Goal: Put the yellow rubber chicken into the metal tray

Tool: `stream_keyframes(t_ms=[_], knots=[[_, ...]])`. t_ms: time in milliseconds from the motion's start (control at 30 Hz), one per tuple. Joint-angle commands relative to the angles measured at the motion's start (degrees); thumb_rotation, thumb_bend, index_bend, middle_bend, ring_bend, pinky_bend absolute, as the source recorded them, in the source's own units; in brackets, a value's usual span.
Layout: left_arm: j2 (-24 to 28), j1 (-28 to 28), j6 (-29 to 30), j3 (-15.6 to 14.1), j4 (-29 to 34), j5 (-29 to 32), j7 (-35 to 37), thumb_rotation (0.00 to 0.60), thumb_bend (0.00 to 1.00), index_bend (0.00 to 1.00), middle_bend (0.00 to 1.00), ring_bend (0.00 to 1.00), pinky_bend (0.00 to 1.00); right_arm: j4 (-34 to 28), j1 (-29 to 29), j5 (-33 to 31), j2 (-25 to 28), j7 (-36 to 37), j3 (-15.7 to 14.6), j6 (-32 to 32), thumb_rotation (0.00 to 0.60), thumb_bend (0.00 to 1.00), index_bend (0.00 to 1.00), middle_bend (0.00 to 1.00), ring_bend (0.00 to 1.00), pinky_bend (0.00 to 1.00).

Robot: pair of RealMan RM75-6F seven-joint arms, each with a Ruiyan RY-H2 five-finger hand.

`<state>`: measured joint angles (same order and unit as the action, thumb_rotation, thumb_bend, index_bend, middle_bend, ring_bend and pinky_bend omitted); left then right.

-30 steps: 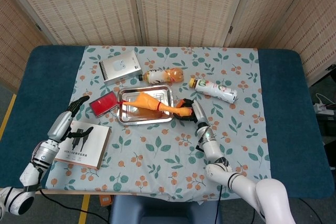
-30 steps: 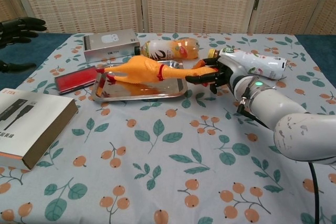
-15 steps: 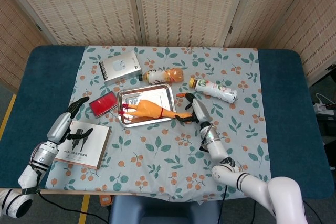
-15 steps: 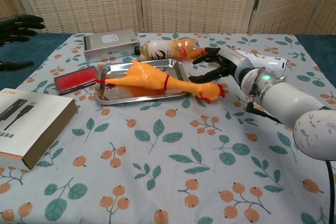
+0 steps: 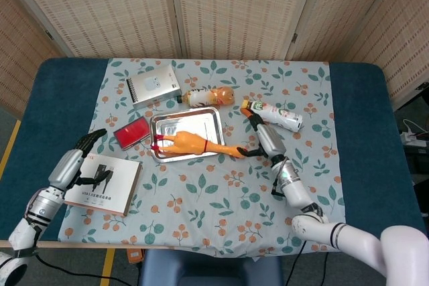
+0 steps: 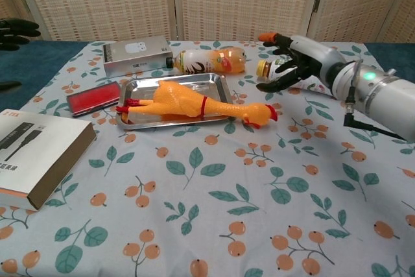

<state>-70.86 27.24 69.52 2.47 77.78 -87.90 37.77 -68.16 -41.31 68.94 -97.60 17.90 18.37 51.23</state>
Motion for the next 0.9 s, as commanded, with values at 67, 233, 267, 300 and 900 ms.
stream_keyframes(t_ms=[67, 233, 267, 300, 900], knots=[[5.37, -4.59, 1.39, -2.85, 2.78, 2.03, -10.75, 0.6, 0.33, 0.0, 0.0, 0.0, 0.0, -16.11, 9.13, 6.62, 14.13, -17.26, -7.78, 12.41, 0.6, 0.2, 0.0, 0.0, 0.0, 0.11], [4.87, -10.67, 6.95, -2.72, 3.89, 8.39, -26.88, 0.6, 0.33, 0.0, 0.0, 0.0, 0.0, -25.34, 17.55, 10.02, 22.61, -30.88, -13.86, 23.33, 0.6, 0.21, 0.0, 0.0, 0.0, 0.0], [3.35, -12.36, 10.28, -2.17, 3.16, 8.95, -29.56, 0.6, 0.33, 0.0, 0.0, 0.0, 0.0, -26.24, 19.62, 10.91, 23.63, -33.38, -15.31, 25.96, 0.6, 0.2, 0.0, 0.0, 0.0, 0.0], [2.0, -13.54, 12.91, -1.73, 2.13, 8.95, -30.72, 0.6, 0.34, 0.0, 0.0, 0.0, 0.0, -26.48, 21.14, 11.53, 24.15, -35.06, -16.33, 27.87, 0.6, 0.2, 0.0, 0.0, 0.0, 0.0], [1.59, -19.47, 18.68, -3.81, 1.3, 2.96, -30.97, 0.6, 0.35, 0.0, 0.0, 0.0, 0.0, -21.88, 35.04, 14.25, 27.16, -27.7, -20.11, 39.92, 0.6, 0.2, 0.0, 0.0, 0.0, 0.0]])
